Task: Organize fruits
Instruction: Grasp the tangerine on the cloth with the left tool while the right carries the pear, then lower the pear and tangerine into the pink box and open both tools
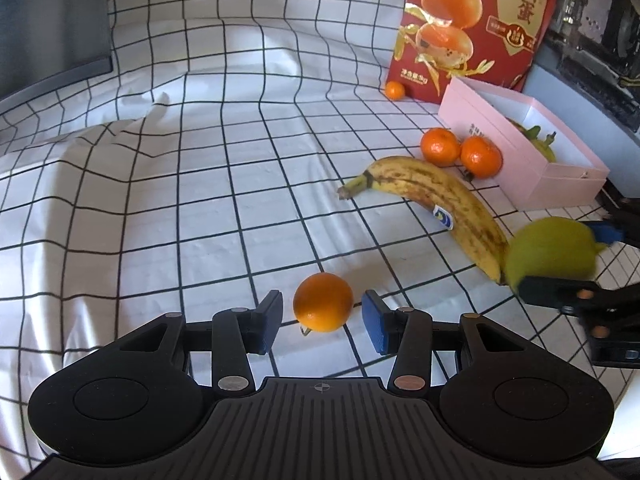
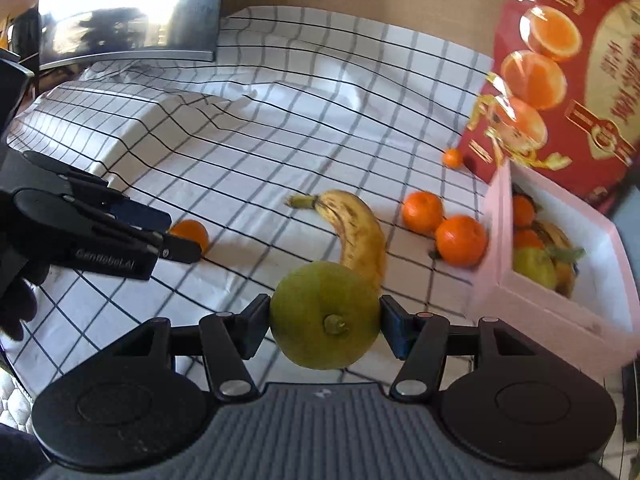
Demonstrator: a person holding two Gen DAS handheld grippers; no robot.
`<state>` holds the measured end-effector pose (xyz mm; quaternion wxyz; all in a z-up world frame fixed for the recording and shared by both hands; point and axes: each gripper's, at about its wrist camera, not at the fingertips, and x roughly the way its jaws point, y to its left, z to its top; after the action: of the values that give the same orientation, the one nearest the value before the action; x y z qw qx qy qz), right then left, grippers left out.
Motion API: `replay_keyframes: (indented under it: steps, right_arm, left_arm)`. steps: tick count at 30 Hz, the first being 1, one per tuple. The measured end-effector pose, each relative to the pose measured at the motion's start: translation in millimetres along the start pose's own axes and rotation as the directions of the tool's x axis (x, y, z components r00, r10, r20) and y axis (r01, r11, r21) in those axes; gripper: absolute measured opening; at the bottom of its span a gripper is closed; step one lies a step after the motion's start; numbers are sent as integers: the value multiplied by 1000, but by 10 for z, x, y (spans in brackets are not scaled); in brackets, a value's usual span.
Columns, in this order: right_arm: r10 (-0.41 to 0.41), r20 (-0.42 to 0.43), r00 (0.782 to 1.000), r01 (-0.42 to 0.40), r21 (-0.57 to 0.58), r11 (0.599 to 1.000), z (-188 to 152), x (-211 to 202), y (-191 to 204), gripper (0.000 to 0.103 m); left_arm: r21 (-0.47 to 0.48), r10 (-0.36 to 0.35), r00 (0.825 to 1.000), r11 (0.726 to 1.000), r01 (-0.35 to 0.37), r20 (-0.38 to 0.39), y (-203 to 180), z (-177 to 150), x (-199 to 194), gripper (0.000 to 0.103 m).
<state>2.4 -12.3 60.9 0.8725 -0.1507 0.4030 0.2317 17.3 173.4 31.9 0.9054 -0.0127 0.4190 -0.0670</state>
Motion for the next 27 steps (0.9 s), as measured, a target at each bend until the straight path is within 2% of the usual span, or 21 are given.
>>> replay_keyframes:
  steps: [1,3,6,9,11,15,18,20,24,27]
  right_arm:
    - [-5,-5,1000,5,11,1000,-27,-23,-30,59]
    - [-14,-10,1000,14,37,999,-74,-82,-102,59]
    - [-32,-8,999,32,87,996,-118,-202,-260,59]
    - [-77,18,997,74,143,987,-89,-391,-512,59]
    - [-127,57,990,116,171,978,-17,-564,-726,59]
    - [-245,135,960,217,196,956,164,-908,-1129,59]
    - [-309,160,937,274,207,939,280,-1060,-1435,59]
    - [-334,157,930,297,219,930,343,-1126,-1662,59]
    - [-314,132,940,275,250,928,361,-1112,-2056,59]
    - [-276,97,956,240,276,931,355,-964,-2316,59]
  left_arm:
    - [4,-1,1000,1000,1,-2,-10,6,18,48]
    - [19,-5,1000,1000,5,-3,-33,24,43,39]
    - [23,-38,999,999,38,18,-94,140,15,38]
    - [42,-105,992,994,102,75,-252,448,-68,38]
    - [72,-156,979,986,147,131,-398,710,-150,38]
    - [147,-276,936,958,248,218,-818,1325,-249,38]
    - [162,-343,919,935,315,194,-1148,1708,-109,38]
    - [151,-367,916,927,344,166,-1346,1855,58,38]
    - [107,-374,925,924,367,60,-1668,1920,575,39]
    - [67,-340,940,939,337,34,-1722,1829,816,39]
